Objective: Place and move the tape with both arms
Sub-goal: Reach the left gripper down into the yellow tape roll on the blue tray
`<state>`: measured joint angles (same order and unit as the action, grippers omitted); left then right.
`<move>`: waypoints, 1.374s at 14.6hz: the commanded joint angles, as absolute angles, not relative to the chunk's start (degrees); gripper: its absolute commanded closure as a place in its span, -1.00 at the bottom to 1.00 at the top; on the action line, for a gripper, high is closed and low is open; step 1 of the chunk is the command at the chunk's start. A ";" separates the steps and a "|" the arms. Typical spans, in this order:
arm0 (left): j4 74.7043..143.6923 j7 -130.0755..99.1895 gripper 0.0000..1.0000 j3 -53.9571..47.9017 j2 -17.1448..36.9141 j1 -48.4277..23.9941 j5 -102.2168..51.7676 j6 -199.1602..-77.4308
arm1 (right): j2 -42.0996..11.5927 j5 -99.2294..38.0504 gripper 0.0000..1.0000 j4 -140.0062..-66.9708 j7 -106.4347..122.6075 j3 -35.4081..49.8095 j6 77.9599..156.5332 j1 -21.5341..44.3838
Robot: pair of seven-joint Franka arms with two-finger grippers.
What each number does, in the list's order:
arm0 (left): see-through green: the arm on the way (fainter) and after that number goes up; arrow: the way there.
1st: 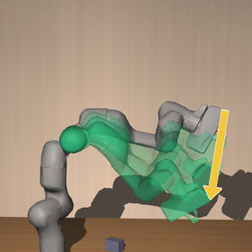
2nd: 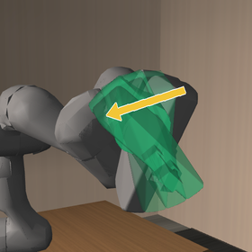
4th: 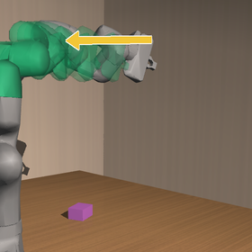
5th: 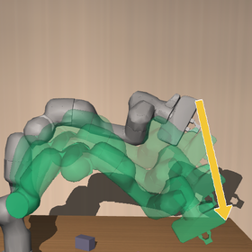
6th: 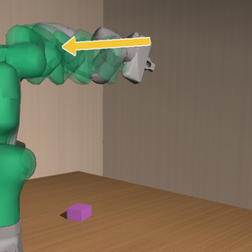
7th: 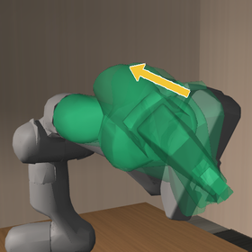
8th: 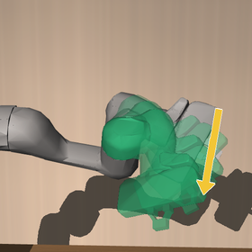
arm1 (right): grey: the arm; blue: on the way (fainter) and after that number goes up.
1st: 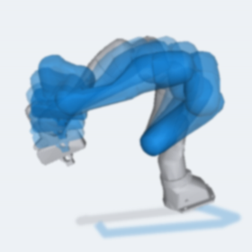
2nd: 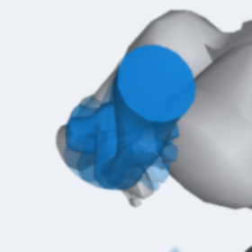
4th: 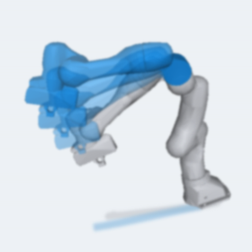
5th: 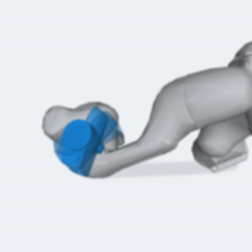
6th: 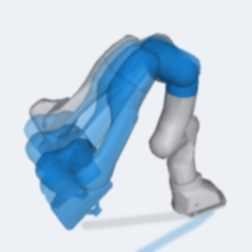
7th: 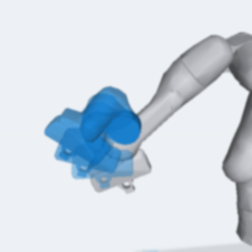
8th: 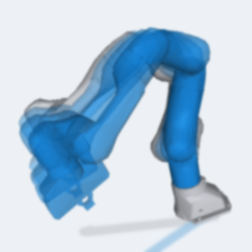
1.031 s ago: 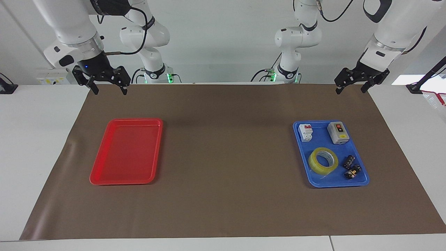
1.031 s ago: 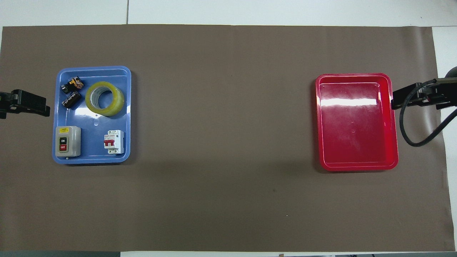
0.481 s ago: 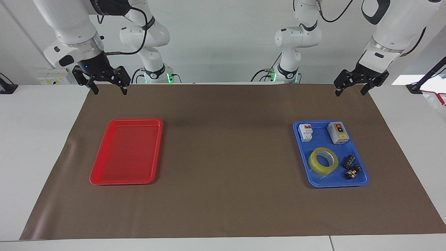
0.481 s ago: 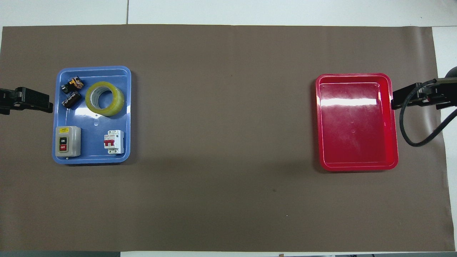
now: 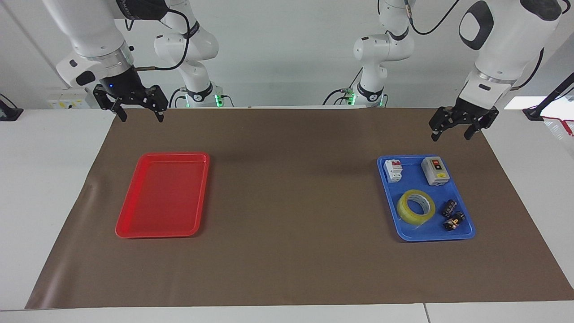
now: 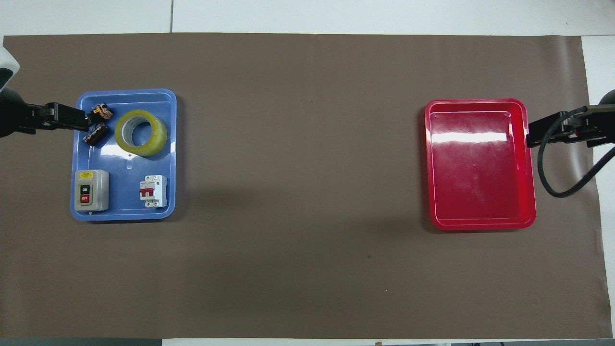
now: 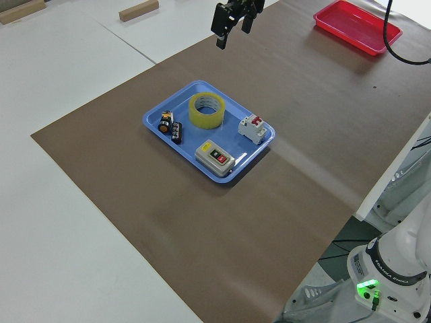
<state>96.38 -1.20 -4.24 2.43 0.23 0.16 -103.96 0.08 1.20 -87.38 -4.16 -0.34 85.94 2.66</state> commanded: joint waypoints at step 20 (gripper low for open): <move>115.75 0.00 -0.52 -4.04 17.58 3.52 1.49 -142.73 | -0.44 0.53 -1.00 -86.48 -3.69 -0.18 85.43 2.29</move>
<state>114.69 -0.24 -3.99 17.57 3.19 0.19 -140.38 0.08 1.20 -87.38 -4.16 -0.34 85.94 2.66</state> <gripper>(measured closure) 0.026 0.000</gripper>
